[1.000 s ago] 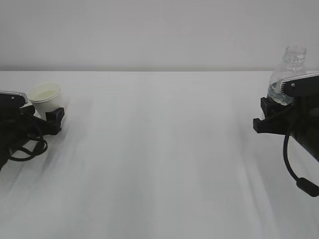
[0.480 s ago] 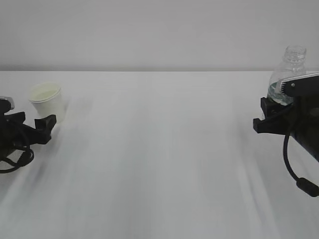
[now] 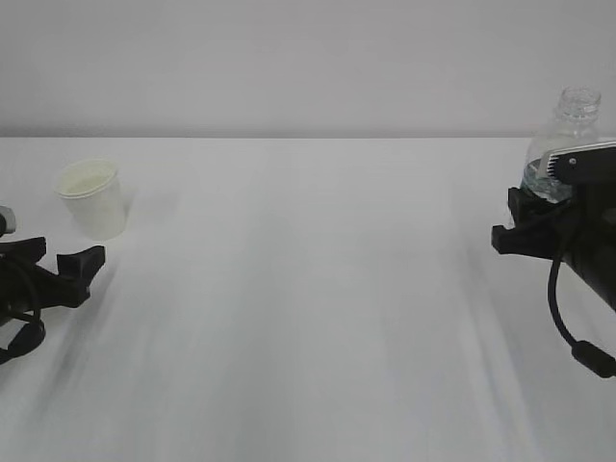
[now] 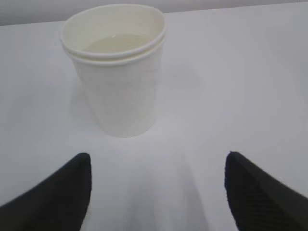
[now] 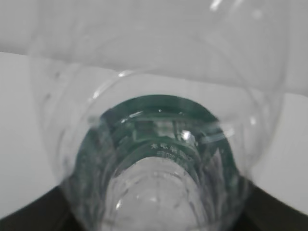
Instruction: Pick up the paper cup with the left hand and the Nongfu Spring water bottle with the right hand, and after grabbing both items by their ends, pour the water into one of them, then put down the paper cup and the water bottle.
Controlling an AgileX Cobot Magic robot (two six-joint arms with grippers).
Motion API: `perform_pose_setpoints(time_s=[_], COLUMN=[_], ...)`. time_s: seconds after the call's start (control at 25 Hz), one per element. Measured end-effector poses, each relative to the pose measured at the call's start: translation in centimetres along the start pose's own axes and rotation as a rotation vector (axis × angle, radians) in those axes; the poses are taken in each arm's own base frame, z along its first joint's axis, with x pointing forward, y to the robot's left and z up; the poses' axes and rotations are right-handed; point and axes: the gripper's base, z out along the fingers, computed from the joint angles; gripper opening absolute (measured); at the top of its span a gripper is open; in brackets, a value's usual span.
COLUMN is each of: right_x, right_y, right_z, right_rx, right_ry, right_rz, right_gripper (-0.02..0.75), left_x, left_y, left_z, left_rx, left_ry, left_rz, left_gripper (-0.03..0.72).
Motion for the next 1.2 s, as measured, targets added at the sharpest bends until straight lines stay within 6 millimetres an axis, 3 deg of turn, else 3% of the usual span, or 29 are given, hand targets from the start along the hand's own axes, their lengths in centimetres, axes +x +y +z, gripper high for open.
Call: perform_pose_setpoints(time_s=[0.6,1.2], right_x=[-0.5,1.8], right_y=[-0.2,1.2], right_z=[0.4,4.5], right_rx=[0.026,0.030], right_ry=[-0.014,0.022], right_rz=[0.040,0.017], right_gripper=[0.437,0.437], left_x=[0.0,0.0], left_y=[-0.2,-0.3], left_z=[0.0,0.0], left_rx=[0.027,0.033], left_ry=[0.001,0.002], left_rz=[0.012,0.015], left_gripper=[0.597,0.592])
